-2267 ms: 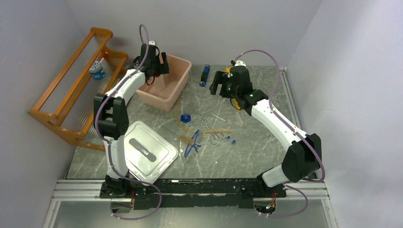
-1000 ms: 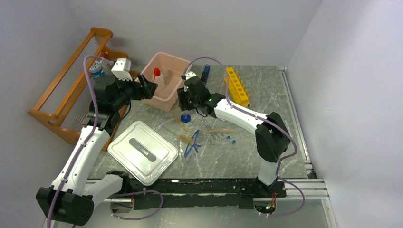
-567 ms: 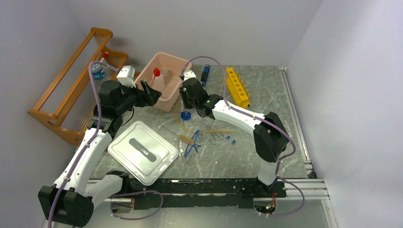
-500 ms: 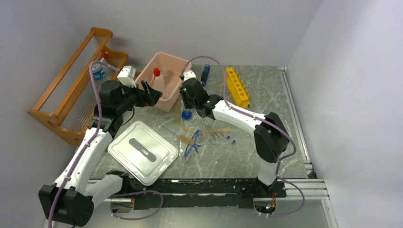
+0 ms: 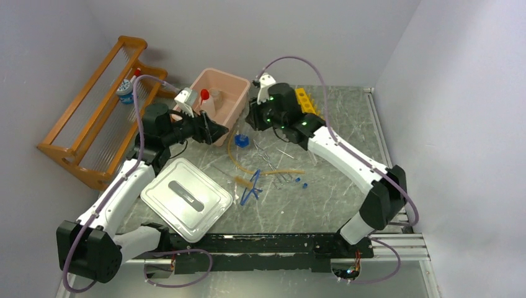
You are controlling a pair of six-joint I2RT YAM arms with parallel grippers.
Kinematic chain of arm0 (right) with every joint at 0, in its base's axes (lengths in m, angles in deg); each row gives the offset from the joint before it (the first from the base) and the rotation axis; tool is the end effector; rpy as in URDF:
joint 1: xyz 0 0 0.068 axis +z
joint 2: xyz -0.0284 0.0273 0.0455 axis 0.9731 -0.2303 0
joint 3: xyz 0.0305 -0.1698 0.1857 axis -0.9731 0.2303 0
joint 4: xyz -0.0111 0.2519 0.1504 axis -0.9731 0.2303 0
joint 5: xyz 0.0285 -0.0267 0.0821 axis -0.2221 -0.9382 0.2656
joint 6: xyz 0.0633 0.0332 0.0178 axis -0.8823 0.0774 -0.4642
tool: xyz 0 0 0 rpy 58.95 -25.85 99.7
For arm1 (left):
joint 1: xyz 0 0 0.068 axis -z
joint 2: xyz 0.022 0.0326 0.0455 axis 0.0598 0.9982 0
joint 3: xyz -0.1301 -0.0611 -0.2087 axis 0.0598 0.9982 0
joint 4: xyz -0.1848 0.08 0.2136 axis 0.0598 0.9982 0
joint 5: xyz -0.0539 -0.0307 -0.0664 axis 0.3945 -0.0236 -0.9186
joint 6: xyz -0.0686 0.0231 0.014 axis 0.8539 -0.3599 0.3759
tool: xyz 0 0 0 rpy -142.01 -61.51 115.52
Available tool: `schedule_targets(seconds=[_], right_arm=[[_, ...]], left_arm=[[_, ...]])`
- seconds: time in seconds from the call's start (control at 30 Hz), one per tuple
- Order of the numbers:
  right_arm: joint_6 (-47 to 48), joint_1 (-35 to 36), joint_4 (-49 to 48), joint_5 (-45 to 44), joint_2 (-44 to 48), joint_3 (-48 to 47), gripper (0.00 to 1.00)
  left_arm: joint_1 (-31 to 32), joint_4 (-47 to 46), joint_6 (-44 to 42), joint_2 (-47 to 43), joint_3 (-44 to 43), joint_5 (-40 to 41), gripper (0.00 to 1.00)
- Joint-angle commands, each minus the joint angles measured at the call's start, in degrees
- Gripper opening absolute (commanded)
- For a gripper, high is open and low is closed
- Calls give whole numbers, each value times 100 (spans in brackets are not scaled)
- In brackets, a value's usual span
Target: Organize the chemistry lab equipment
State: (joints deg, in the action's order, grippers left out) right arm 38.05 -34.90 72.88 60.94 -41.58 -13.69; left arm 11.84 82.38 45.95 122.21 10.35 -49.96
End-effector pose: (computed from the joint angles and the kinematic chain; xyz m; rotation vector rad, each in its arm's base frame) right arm 0.3218 0.2872 0.3171 -0.5837 1.9883 0.5476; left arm 0.2998 -0.1157 0.3009 0.3455 1.8068 -0.9309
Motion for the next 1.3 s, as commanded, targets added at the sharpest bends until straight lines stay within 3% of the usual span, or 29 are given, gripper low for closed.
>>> schedule_targets(seconds=[0.0, 0.07, 0.2, 0.3, 0.43, 0.63, 0.83, 1.03, 1.13, 1.17, 1.23, 1.27], right_arm=[[-312, -555, 98, 1915, 409, -27, 23], [-456, -724, 46, 2386, 550, 28, 23], [-611, -913, -28, 3075, 675, 93, 21], [-648, -934, -6, 3482, 623, 64, 19], [-777, -932, -38, 3818, 559, -13, 19], [-953, -930, -204, 4291, 580, 30, 17], [-1059, -935, -275, 4478, 533, -41, 17], [-1237, -1012, -372, 4540, 515, -85, 15], [-1365, -1082, -517, 4602, 535, -25, 15], [-1380, -1099, -525, 4601, 533, -20, 17], [-1332, -1101, -536, 4529, 549, -17, 34], [-1314, -1115, -553, 4416, 577, -6, 43]], left_arm=[[82, 486, -991, 350, -845, -1195, 71], [82, 799, -1227, 509, -1120, -1590, 67], [109, 507, -904, 765, -1196, -2329, 66], [256, 267, -745, 921, -1184, -2386, 68], [462, 737, -1068, 1186, -1435, -2229, 67], [717, 2548, -2143, 1578, -2352, -2536, 58], [784, 2482, -2195, 1591, -2343, -2830, 44], [794, 3042, -2701, 1604, -2437, -2993, 39], [794, 2891, -2647, 1546, -2365, -3009, 28], [794, 2783, -2588, 1519, -2334, -2999, 21], [794, 2600, -2504, 1465, -2307, -2878, 7], [794, 2538, -2462, 1459, -2307, -2815, 5]])
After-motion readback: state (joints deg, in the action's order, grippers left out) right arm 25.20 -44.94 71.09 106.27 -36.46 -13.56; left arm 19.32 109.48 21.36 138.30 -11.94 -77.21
